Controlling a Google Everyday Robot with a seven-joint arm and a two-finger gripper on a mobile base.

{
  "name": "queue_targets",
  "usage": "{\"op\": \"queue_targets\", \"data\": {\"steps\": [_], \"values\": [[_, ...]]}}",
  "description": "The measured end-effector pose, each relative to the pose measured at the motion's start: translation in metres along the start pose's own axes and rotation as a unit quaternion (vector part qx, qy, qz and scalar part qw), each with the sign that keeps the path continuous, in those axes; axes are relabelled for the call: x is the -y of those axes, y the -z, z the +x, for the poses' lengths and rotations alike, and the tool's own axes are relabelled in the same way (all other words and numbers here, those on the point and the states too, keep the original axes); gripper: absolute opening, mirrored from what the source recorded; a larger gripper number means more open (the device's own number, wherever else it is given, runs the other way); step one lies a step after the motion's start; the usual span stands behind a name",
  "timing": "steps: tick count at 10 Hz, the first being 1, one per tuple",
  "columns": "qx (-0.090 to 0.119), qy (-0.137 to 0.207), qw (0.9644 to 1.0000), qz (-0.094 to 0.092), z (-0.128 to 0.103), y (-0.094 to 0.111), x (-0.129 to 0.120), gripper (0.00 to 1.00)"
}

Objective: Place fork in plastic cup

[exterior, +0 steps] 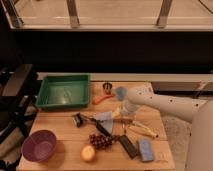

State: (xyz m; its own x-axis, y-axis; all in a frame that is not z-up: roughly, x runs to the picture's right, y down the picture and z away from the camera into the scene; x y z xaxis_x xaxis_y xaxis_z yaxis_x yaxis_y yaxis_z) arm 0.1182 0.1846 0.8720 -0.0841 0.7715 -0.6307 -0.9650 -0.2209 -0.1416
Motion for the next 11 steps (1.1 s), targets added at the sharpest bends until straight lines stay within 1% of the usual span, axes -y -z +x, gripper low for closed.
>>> {"op": "queue_targets", "data": {"steps": [1, 4, 6, 7, 8, 11], "values": [[0.000, -0.001, 1.0000, 0.001, -0.0001, 0.0039, 0.0014, 0.57], [-0.003, -0.006, 1.0000, 0.004, 0.0027, 0.0096, 0.0072, 0.29], [-0.002, -0.005, 1.0000, 0.003, 0.0017, 0.0098, 0.0043, 0.08], [-0.005, -0.008, 1.0000, 0.001, 0.0022, 0.0071, 0.0072, 0.01], [-0.011, -0.013, 0.9999, -0.003, 0.0010, 0.0022, 0.0081, 0.00], [-0.016, -0.009, 0.9998, 0.000, 0.0058, 0.0051, 0.0063, 0.00]]}}
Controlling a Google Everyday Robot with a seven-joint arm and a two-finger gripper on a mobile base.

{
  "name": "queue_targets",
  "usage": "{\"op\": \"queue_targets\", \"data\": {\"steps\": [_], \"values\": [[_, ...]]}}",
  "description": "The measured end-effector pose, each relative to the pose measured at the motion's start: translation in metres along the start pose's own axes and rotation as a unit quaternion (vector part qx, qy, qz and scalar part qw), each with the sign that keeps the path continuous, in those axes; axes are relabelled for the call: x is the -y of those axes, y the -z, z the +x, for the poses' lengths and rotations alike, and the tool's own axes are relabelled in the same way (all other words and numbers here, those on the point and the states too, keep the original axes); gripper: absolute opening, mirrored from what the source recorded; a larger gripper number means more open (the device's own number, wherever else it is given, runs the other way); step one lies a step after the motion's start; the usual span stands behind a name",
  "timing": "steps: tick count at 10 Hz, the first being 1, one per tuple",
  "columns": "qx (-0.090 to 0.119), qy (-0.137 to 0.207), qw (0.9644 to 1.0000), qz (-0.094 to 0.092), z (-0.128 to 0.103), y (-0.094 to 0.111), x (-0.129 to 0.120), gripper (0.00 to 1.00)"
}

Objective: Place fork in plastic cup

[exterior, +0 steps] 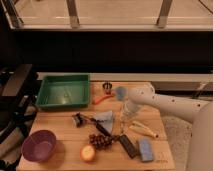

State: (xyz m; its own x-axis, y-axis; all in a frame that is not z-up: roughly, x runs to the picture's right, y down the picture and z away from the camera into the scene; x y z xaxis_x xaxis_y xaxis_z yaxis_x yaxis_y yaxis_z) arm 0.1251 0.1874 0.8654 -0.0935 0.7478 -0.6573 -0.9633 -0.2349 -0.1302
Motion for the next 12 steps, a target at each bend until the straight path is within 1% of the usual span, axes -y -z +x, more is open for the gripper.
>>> {"op": "queue_targets", "data": {"steps": [2, 3, 7, 8, 9, 10, 11, 12], "values": [[-0.001, 0.001, 1.0000, 0.000, 0.001, 0.000, 0.001, 0.00], [-0.002, 0.003, 1.0000, -0.003, 0.001, -0.003, 0.000, 0.00], [-0.004, 0.004, 1.0000, -0.004, 0.002, 0.001, -0.002, 0.00], [-0.001, 0.008, 0.9999, -0.008, 0.003, 0.001, -0.005, 0.00], [0.009, 0.014, 0.9997, -0.016, 0.002, 0.006, -0.014, 0.00], [0.023, 0.022, 0.9992, -0.026, -0.001, 0.016, -0.026, 0.00], [0.038, 0.027, 0.9984, -0.032, -0.003, 0.031, -0.034, 0.00], [0.049, 0.028, 0.9978, -0.036, -0.006, 0.043, -0.037, 0.00]]}}
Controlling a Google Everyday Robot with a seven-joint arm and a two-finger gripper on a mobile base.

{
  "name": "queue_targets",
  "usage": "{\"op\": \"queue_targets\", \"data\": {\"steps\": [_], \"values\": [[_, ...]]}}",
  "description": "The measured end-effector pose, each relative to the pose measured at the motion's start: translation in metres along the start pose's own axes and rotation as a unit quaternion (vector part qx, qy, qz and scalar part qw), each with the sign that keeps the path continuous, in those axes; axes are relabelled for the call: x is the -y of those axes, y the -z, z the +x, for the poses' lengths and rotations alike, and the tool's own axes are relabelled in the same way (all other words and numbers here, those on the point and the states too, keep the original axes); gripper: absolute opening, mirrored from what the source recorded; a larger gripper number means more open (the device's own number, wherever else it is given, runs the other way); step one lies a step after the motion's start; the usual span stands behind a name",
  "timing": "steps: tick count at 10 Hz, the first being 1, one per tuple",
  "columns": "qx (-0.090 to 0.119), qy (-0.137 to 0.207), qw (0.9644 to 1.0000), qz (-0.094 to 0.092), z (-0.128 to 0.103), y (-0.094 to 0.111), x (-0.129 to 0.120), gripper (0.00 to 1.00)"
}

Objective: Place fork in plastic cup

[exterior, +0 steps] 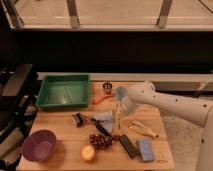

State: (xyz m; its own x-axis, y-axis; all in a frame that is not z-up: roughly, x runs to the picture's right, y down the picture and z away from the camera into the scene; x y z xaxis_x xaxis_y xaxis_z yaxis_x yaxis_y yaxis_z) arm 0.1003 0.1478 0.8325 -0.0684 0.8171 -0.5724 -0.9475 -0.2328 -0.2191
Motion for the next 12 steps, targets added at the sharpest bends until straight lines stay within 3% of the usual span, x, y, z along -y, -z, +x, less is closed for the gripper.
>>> {"op": "queue_targets", "data": {"steps": [3, 6, 8, 12], "values": [[0.033, 0.007, 0.9994, -0.004, -0.015, 0.033, -0.011, 0.00], [0.059, -0.024, 0.9978, -0.018, -0.031, 0.060, 0.013, 0.00], [0.062, -0.034, 0.9972, -0.024, -0.041, 0.061, 0.022, 0.00], [0.082, -0.047, 0.9953, -0.023, -0.084, 0.062, 0.037, 0.00]]}}
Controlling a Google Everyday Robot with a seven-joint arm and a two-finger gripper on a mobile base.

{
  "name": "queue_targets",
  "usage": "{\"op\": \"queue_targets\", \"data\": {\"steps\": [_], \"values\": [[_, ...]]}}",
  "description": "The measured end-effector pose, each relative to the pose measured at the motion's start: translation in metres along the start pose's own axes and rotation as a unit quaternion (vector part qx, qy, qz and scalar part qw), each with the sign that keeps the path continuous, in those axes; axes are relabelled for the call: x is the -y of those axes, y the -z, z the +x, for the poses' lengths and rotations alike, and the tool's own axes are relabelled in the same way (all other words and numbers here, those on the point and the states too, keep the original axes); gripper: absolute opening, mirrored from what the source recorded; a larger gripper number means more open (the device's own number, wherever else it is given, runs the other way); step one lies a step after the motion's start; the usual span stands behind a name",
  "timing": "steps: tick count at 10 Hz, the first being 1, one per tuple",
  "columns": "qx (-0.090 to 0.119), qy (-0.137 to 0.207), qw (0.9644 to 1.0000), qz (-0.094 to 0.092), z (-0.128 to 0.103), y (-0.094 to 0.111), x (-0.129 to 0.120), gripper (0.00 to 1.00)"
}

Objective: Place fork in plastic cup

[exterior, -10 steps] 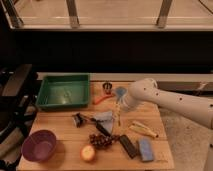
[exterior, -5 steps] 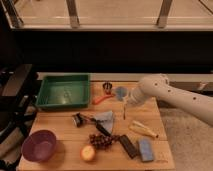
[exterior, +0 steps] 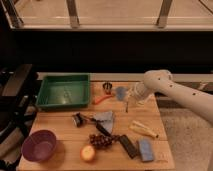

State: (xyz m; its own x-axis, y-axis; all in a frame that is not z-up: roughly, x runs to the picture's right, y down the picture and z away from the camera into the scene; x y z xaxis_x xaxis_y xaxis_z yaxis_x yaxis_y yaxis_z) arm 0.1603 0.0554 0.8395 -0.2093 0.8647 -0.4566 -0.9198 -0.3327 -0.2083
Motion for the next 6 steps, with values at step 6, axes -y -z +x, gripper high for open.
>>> {"op": "queue_targets", "data": {"steps": [6], "values": [[0.002, -0.006, 1.0000, -0.007, -0.051, -0.026, -0.002, 0.00]]}}
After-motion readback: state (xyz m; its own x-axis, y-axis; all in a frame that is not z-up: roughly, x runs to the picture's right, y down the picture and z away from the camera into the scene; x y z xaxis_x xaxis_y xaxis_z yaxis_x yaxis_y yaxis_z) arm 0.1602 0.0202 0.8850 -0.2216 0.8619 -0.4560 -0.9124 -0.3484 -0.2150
